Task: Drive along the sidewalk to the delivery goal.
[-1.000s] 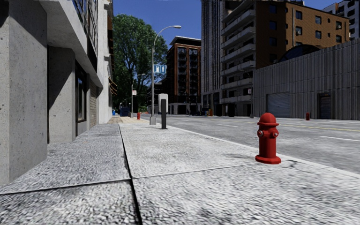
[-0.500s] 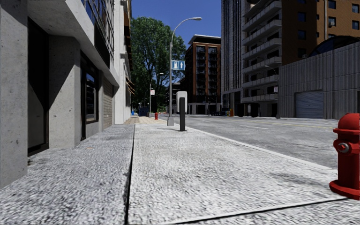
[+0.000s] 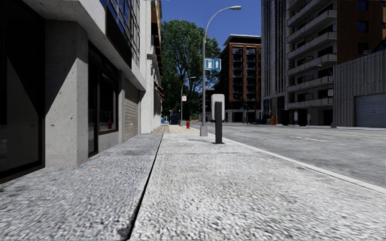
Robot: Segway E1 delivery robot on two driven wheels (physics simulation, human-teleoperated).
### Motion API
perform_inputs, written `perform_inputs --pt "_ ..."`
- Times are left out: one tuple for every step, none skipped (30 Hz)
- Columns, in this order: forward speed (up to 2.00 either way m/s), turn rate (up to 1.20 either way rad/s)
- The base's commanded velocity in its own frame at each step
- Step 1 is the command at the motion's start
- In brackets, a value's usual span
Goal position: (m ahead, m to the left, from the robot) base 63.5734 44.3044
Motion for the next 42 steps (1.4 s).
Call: perform_inputs --pt "2.00 0.00" --pt "2.00 0.00" --pt "2.00 0.00" --pt "2.00 0.00" --pt "2.00 0.00" --pt "2.00 0.00" --pt "2.00 0.00" --pt "2.00 0.00" --pt "2.00 0.00" --pt "2.00 0.00" --pt "2.00 0.00" --pt "2.00 0.11" --pt "2.00 0.24" --pt "2.00 0.39" --pt "2.00 0.39" --pt "2.00 0.56" --pt "2.00 0.74" --pt "2.00 0.82" --pt "2.00 0.84" --pt "2.00 0.35" --pt "2.00 0.35" --pt "2.00 0.00" --pt "2.00 0.00" --pt "2.00 0.00" --pt "2.00 0.00" --pt "2.00 0.00" --pt "2.00 0.00" --pt "2.00 0.00" --pt "2.00 0.00" --pt "2.00 0.00" --pt "2.00 0.00" --pt "2.00 0.00" --pt "2.00 0.00" --pt "2.00 0.00" --pt "2.00 0.00" --pt "2.00 0.00" --pt "2.00 0.00" --pt "2.00 0.00" --pt "2.00 0.00" --pt "2.00 0.00" --pt "2.00 0.00" --pt "2.00 0.00"
